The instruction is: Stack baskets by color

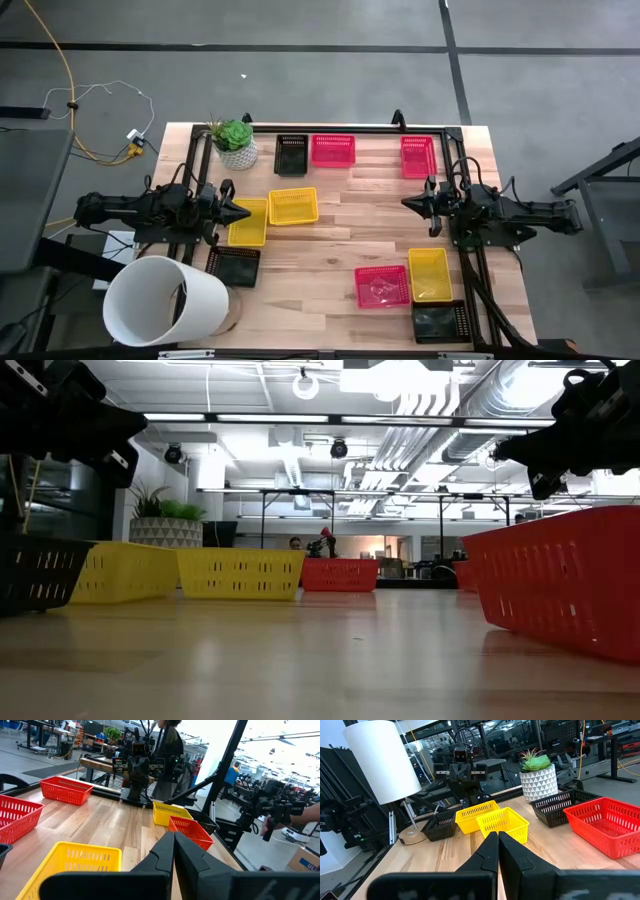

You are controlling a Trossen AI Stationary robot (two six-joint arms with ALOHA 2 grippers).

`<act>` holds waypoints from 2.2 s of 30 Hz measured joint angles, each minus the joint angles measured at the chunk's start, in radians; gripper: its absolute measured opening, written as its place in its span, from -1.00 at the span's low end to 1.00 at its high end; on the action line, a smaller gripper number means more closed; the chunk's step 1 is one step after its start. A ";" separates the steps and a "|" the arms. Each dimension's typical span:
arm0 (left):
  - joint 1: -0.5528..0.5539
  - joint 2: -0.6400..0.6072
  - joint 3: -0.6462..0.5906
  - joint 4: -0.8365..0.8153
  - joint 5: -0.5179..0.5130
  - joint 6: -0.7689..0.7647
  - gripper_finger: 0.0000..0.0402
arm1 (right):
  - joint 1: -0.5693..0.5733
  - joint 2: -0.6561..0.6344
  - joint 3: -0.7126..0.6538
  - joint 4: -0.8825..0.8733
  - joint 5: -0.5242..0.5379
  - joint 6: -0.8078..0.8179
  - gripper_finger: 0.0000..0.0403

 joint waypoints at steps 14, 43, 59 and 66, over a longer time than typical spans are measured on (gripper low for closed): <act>0.000 0.000 0.000 0.000 0.000 0.000 -1.00 | -0.003 0.012 0.000 0.490 0.291 0.217 -1.00; 0.000 0.271 0.216 0.384 -0.183 -0.117 -1.00 | -0.016 0.935 0.627 0.234 0.160 0.184 -1.00; 0.005 0.571 0.465 0.234 -0.140 -0.103 -1.00 | -0.209 1.261 0.960 -0.142 0.132 0.353 -0.53; 0.005 0.569 0.465 0.234 -0.161 -0.106 -1.00 | -0.380 1.580 1.221 -0.610 0.143 0.482 0.08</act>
